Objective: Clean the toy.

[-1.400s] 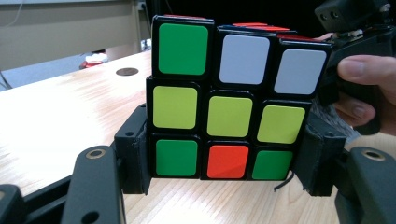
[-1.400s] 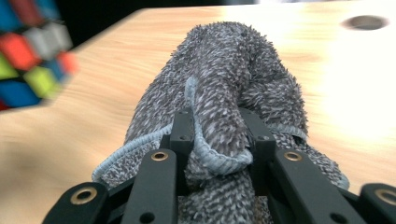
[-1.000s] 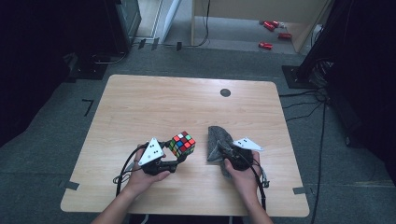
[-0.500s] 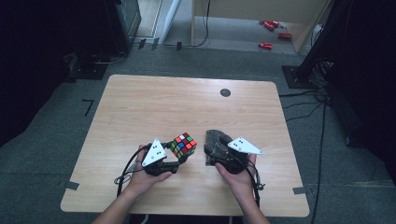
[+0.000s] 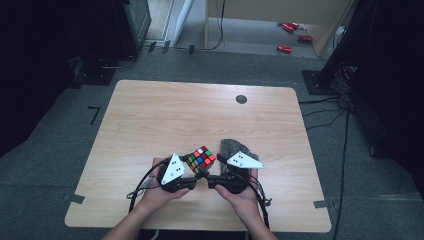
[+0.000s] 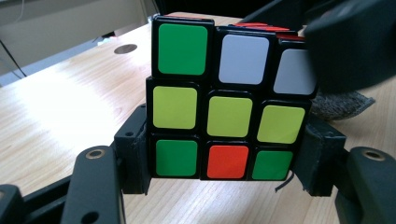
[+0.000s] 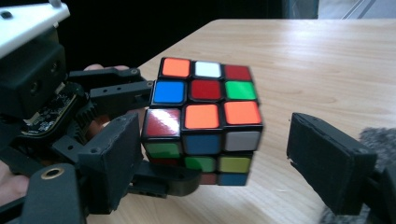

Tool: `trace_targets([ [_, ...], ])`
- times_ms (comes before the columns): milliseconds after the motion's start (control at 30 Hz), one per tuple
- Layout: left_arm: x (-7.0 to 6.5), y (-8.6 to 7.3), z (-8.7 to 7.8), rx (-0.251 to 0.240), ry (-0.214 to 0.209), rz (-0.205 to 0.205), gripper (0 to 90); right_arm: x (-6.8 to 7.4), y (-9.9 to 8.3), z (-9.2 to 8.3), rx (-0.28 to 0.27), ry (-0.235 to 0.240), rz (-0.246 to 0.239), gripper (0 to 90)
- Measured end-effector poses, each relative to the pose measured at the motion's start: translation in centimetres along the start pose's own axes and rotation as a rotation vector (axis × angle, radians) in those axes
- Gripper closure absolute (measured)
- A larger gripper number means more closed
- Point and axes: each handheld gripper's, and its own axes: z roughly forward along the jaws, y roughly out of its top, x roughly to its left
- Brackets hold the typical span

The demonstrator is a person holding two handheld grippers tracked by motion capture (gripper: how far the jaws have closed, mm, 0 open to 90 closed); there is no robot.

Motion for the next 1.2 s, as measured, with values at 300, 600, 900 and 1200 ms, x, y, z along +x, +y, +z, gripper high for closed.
trace_targets([
  [300, -0.8, 0.1, 0.1, -0.014, 0.008, 0.034, 35.0, 0.5, -0.5, 0.1, -0.004, -0.01, 0.014, 32.3],
  [600, 4.0, -0.1, -1.8, -0.046, -0.059, -0.184, 35.1, -1.0, 0.1, -0.9, -0.108, 0.04, -0.071, 26.4],
  [900, 5.9, 0.1, -2.2, -0.035, -0.245, -0.288, 35.1, -2.2, -1.6, -0.1, -0.182, 0.004, -0.365, 32.5],
  [1200, 6.7, 0.2, -1.6, 0.063, -0.42, -0.32, 35.2, -1.4, -2.9, 0.7, -0.208, 0.042, -0.591, 28.2],
])
